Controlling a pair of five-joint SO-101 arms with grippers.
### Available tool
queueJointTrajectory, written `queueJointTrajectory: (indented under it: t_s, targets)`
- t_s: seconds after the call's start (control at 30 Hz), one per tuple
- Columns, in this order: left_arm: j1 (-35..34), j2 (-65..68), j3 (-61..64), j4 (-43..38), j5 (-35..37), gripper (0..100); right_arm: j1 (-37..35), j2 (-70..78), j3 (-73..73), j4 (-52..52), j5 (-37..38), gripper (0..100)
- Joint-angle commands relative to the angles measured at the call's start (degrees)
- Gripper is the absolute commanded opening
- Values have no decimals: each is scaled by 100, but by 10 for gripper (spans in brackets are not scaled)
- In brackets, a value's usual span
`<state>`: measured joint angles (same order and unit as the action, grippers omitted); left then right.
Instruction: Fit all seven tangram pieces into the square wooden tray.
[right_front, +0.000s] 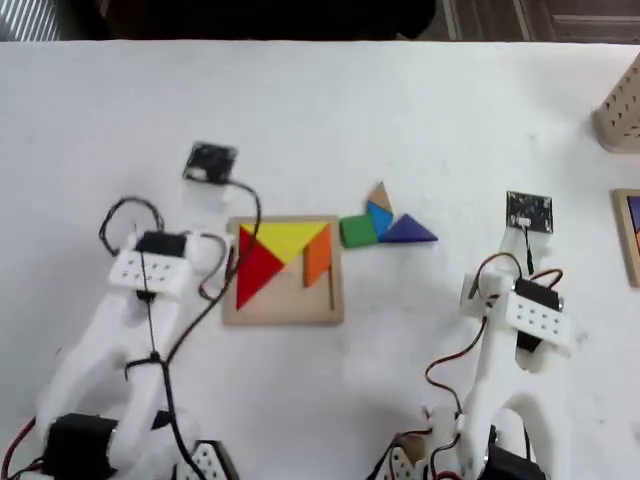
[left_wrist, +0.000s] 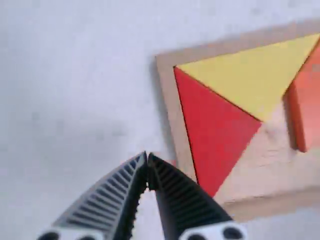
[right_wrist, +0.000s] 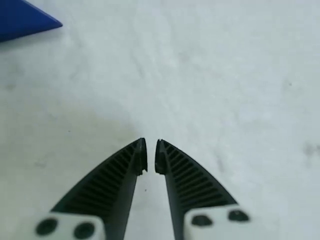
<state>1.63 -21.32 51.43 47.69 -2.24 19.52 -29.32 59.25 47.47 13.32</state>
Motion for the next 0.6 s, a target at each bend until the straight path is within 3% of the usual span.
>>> queueJointTrajectory:
  t_s: [0.0,0.2,0.57]
  targets:
    - [-66,-242,44,-387,-35,34,-136,-136,-211,-22,-35,45]
    - [-321,-233,79,-396,-26,217,48,-189,-229,171,-35,45]
    - [-664,-224,-18,-563,18,155,-13,-136,-220,488,290,46]
